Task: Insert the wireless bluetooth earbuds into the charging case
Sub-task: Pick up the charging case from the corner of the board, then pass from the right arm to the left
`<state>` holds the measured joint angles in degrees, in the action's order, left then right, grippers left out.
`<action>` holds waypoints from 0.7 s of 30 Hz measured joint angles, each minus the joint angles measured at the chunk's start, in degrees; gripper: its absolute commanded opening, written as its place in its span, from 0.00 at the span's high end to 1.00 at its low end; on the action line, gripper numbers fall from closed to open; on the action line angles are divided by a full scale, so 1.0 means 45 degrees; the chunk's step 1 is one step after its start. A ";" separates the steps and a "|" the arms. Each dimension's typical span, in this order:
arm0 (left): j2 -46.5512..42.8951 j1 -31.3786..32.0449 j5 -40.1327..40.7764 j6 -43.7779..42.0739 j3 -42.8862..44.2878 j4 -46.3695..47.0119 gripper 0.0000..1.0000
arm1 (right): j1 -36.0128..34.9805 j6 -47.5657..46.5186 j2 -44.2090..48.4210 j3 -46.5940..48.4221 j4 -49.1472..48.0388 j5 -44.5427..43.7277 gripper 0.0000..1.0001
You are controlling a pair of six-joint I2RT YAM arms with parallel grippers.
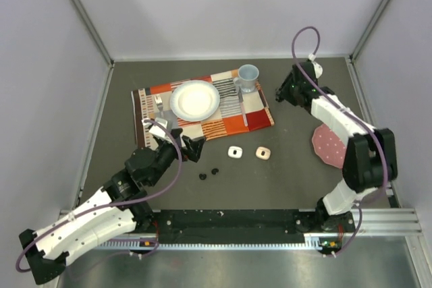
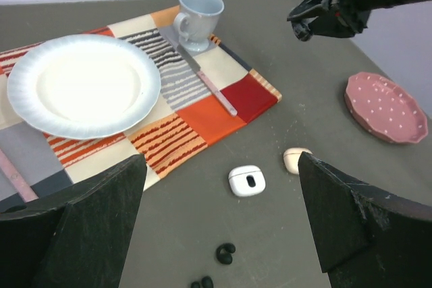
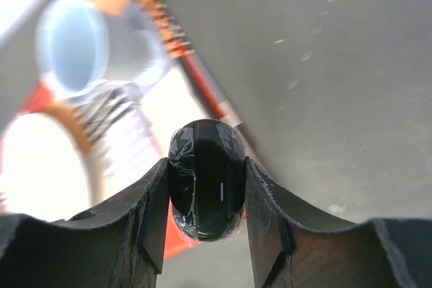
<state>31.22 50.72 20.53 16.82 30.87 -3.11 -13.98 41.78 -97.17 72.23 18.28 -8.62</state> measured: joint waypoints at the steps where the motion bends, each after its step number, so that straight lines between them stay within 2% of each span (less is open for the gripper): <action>1: -0.0005 0.0000 0.0015 -0.0005 -0.0209 0.0277 0.01 | -0.0165 0.0359 0.0865 -0.0491 -0.0267 0.0083 0.91; 4: -0.0165 0.0000 -0.0024 -0.0146 -0.1161 0.1715 0.01 | -0.1132 0.1486 0.3016 -0.1647 -0.1015 0.0189 0.92; 11: 0.0695 0.0000 -0.0534 -0.0447 -0.3079 0.5911 0.01 | -0.4915 0.4716 0.6606 -0.4522 -0.2356 -0.0432 0.93; 16: 0.2322 0.0248 -0.1088 -0.0583 -0.3079 0.8262 0.01 | -0.6727 0.6227 0.7524 -0.5270 -0.2691 -0.1375 0.93; 21: 0.3371 0.0782 -0.1413 -0.0816 -0.3079 1.0161 0.01 | -0.7839 0.7232 0.7757 -0.5518 -0.3094 -0.2045 0.94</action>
<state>46.39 54.24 14.17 13.15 17.02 42.61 -49.25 74.32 -62.26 47.40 4.36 -17.82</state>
